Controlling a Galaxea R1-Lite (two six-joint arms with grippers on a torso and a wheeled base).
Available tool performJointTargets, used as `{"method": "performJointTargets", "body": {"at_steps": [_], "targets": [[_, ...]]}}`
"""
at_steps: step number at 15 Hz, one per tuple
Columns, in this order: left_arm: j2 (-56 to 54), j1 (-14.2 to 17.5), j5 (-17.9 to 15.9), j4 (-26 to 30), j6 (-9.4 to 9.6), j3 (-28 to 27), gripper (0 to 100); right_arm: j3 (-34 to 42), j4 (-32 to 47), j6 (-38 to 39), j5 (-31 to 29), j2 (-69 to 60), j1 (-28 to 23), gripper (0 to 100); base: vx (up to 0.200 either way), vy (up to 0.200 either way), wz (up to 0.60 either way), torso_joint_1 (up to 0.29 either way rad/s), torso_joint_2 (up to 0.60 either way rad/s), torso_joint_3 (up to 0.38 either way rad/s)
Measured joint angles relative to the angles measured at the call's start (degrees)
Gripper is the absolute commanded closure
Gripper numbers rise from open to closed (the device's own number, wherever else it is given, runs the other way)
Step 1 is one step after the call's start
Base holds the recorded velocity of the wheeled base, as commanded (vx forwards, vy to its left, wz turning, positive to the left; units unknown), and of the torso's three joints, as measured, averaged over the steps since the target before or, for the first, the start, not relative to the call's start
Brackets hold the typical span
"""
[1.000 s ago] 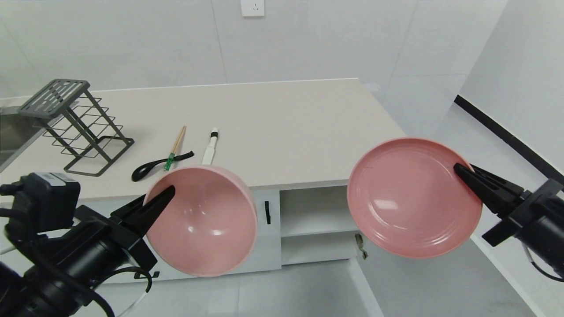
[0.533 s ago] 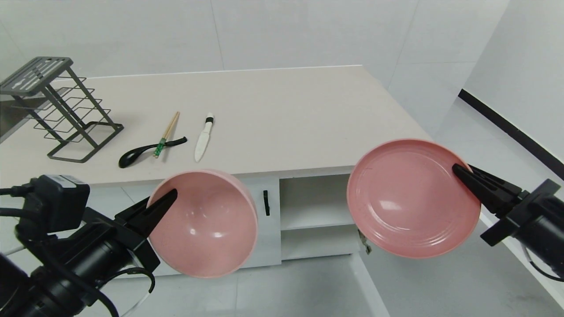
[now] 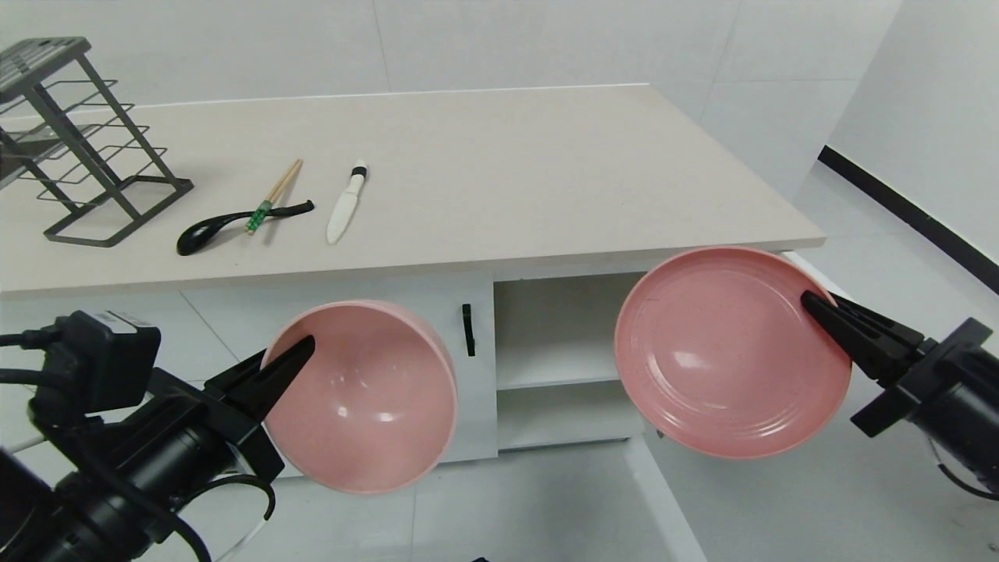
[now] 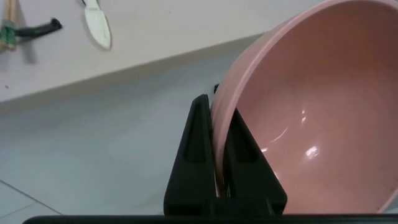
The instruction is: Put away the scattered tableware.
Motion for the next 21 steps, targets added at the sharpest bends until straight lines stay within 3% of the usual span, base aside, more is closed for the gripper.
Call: {"method": "performJointTargets", "body": {"at_steps": [9,14,18,21], "targets": [[0.1,0.0,0.0,0.0,-0.09,0.1,100,0.1,0.0,0.0,0.0,0.0,0.5,100,0.000,0.000,0.00,-0.254,0.47,0.206],[0.1,0.0,-0.9,0.4,0.24,0.6,100,0.3,0.0,0.0,0.0,0.0,0.5,100,0.000,0.120,0.00,-0.247,0.34,0.132],[0.1,0.0,-1.3,0.0,0.27,1.0,100,0.3,0.1,0.0,-0.1,0.1,0.4,100,0.000,0.000,0.00,-0.062,0.25,0.079],[0.1,0.0,-1.3,0.0,0.27,1.0,100,0.5,0.0,0.1,0.0,0.1,0.5,100,0.000,0.000,-0.60,-0.046,0.12,0.038]]}}
